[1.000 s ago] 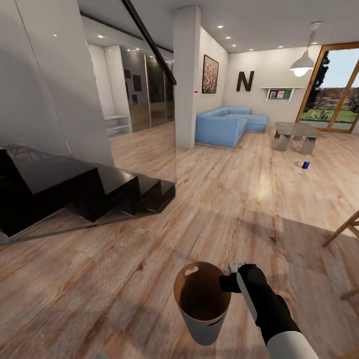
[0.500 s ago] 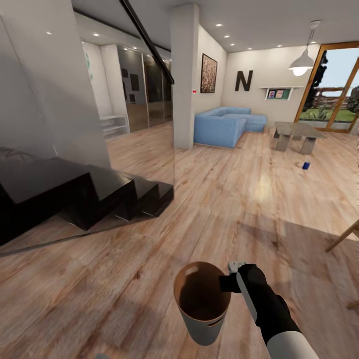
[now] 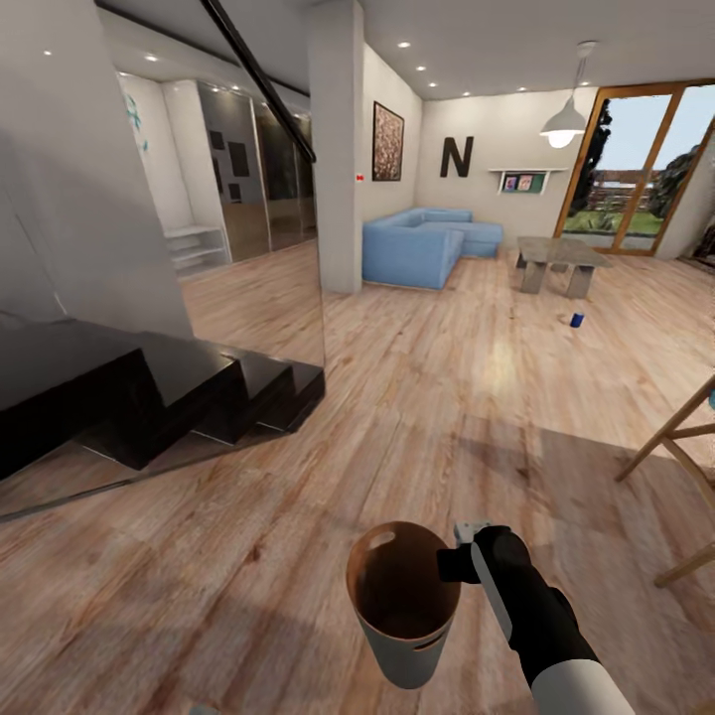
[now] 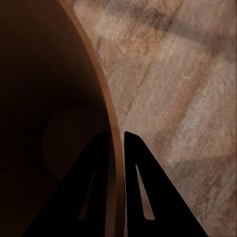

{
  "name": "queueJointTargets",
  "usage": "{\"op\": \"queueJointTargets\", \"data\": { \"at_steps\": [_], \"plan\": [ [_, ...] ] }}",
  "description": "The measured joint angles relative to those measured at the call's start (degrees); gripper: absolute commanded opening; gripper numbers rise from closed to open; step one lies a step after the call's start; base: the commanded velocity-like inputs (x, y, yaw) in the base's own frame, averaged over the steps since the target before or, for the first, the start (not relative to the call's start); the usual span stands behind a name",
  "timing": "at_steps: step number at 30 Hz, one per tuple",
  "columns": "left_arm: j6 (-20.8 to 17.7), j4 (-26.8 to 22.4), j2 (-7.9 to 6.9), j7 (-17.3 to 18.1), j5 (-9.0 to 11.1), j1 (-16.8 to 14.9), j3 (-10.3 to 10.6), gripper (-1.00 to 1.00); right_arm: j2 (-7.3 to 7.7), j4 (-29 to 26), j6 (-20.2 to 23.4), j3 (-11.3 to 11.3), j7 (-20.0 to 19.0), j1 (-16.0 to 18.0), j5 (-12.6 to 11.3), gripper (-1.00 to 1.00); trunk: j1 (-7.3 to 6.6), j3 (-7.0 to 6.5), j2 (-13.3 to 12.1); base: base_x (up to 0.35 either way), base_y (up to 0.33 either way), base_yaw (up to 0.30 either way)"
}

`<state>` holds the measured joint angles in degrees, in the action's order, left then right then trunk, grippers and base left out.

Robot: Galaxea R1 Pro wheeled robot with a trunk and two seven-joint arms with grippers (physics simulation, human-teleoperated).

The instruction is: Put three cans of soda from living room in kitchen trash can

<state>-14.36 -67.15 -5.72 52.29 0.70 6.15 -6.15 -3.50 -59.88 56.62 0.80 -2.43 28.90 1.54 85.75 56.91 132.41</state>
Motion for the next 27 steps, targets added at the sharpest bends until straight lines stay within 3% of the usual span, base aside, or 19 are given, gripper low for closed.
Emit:
{"op": "queueJointTargets", "data": {
  "at_steps": [10, 14, 22, 27],
  "plan": [
    [0.03, 0.0, -0.01, 0.0, 0.0, 0.0, 0.01, 1.0, -0.01, -0.03, -0.01, 0.04, -0.06, 0.0, -0.77, -1.0, 0.0, 0.02, 0.0, 0.271, 0.0, -0.092],
    [0.03, 0.0, -0.02, 0.0, 0.0, 0.0, 0.0, 1.0, 0.0, -0.04, 0.0, 0.01, 0.02, 0.0, 0.21, -1.0, 0.0, 0.02, 0.0, 0.078, 0.0, -0.254],
    [0.03, 0.0, -0.02, 0.0, 0.0, 0.0, 0.0, 1.0, 0.0, -0.04, -0.01, 0.01, 0.0, 0.0, -0.06, -1.0, 0.0, 0.02, 0.0, 0.02, 0.0, -0.261],
    [0.03, 0.0, -0.02, 0.0, 0.0, 0.0, 0.01, 1.0, 0.0, -0.02, 0.0, 0.06, -0.01, 0.0, -0.22, -1.0, 0.0, 0.02, 0.0, 0.214, 0.0, -0.109]
  ]
}}
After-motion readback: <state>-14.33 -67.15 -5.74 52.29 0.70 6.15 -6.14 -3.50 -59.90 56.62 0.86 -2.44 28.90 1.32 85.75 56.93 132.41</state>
